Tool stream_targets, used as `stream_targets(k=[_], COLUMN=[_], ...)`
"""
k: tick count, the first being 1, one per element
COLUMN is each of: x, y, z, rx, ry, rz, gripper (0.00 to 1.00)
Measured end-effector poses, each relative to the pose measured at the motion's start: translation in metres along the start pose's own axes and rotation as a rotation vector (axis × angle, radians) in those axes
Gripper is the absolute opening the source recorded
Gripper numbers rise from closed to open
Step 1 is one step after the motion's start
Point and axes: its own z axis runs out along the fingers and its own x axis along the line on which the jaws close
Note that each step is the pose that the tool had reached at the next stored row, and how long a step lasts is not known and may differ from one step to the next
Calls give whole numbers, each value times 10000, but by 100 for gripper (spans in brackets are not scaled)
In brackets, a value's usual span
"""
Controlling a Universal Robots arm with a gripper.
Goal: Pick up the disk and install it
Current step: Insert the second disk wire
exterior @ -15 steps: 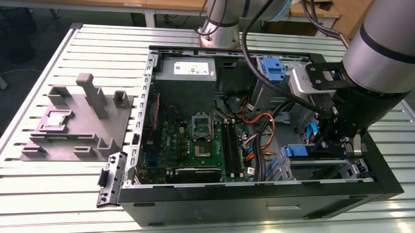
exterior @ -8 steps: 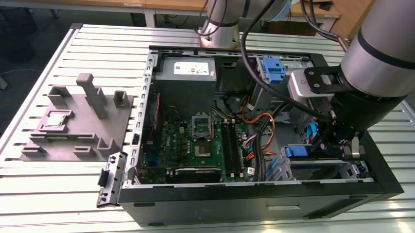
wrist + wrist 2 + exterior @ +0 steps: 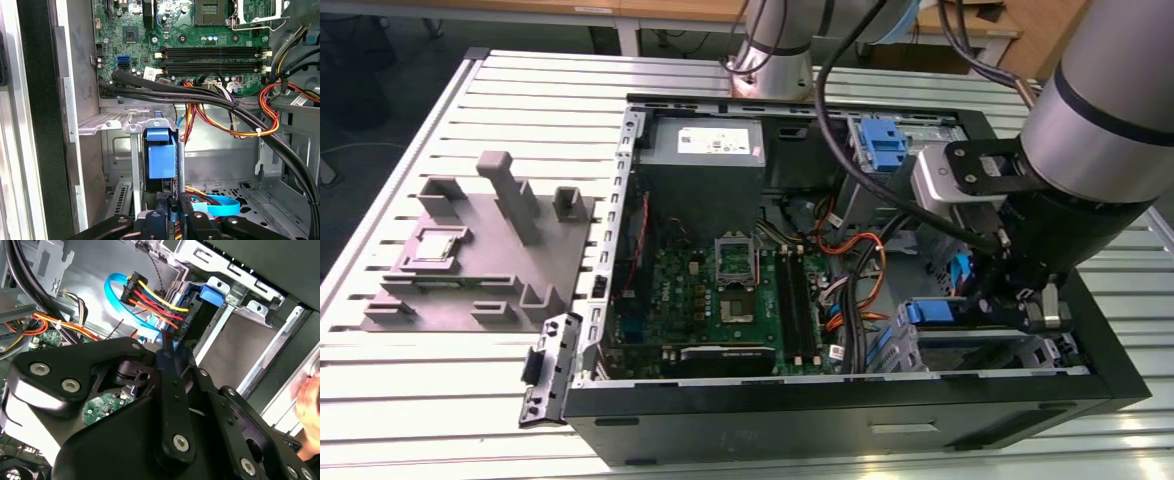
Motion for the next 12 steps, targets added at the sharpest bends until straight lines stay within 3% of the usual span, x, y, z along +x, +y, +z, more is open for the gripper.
stream_targets(k=[1,12], x=[-1,-11], y=[-2,-30], z=[-15,-203], rx=[-2,-64], ry=[2,6], rz=[0,3], gripper=[23,23])
